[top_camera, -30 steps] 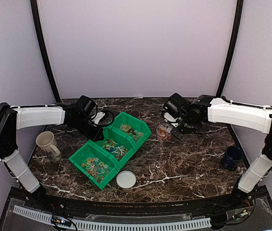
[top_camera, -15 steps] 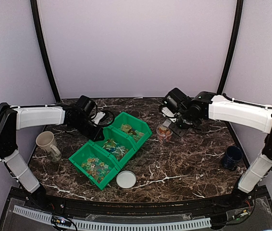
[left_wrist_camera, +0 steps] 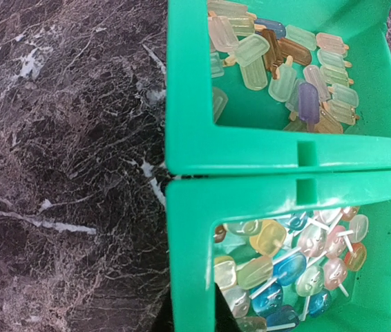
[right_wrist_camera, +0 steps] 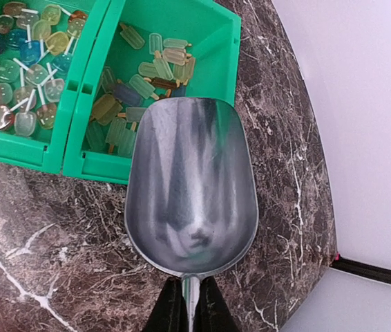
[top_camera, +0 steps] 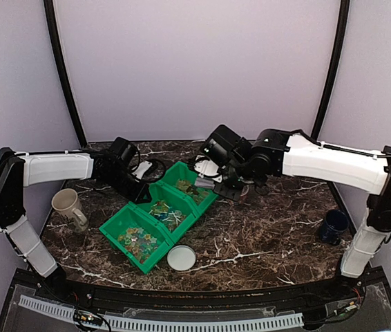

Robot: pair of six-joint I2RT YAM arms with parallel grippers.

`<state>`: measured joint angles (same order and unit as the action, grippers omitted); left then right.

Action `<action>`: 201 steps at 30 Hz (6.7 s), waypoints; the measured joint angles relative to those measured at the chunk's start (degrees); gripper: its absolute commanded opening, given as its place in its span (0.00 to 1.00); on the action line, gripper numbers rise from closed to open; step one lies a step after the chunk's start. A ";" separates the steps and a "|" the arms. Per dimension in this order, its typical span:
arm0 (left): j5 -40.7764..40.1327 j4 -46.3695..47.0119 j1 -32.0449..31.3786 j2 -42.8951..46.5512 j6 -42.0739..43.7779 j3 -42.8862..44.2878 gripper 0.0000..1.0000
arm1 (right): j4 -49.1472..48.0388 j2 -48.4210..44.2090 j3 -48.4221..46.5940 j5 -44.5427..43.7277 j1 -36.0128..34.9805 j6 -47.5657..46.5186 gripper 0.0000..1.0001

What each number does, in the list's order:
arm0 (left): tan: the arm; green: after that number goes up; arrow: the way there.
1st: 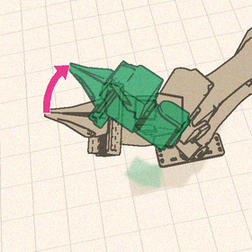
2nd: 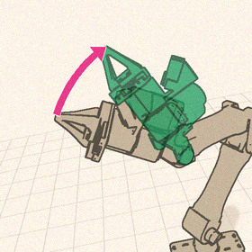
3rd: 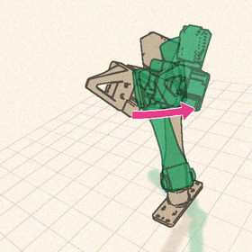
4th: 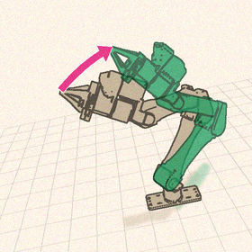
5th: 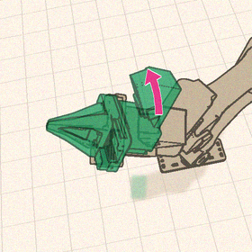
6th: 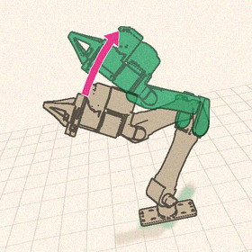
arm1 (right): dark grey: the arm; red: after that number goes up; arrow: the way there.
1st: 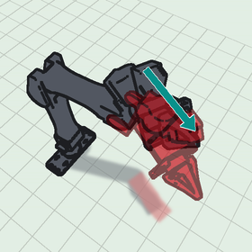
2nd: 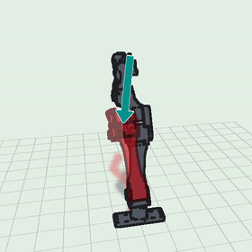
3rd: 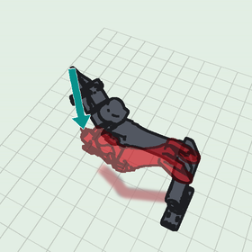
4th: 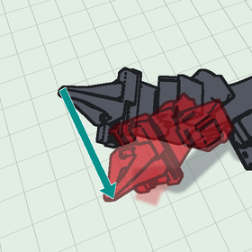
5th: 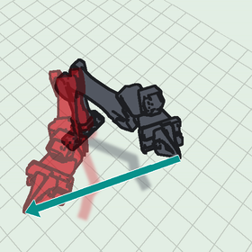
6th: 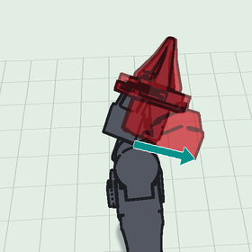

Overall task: Pack the candies
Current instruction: Place the fake candies in the packing bottle, then scoop the fake candies from the plate, then place the fake candies in the packing bottle.

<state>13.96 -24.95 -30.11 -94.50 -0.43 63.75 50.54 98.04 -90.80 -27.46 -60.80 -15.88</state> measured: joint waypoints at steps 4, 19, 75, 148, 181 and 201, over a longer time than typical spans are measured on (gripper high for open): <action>0.63 0.85 0.00 0.09 0.00 -0.20 0.00 | -0.66 2.05 -0.98 -3.80 -0.35 -0.79 0.00; 10.71 18.51 3.80 13.00 -4.59 -10.47 0.00 | -25.88 -18.18 7.67 -13.16 0.31 1.20 0.00; 0.44 4.39 1.38 2.21 -1.70 -4.57 0.00 | 7.63 23.82 -18.78 -13.05 -4.57 -12.98 0.00; -0.11 5.14 1.31 2.58 -1.53 -4.85 0.00 | -47.01 3.78 23.02 25.35 11.80 4.52 0.00; -0.11 5.14 1.31 2.58 -1.53 -4.83 0.00 | -62.97 -18.29 44.41 15.96 13.60 7.13 0.00; -0.15 5.11 1.31 2.58 -1.53 -4.61 0.00 | -31.82 -23.76 38.56 5.29 14.32 15.13 0.00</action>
<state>13.80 -19.84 -28.80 -91.92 -1.96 59.13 18.72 74.28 -52.25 -22.17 -46.48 -0.75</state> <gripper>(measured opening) 0.096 0.084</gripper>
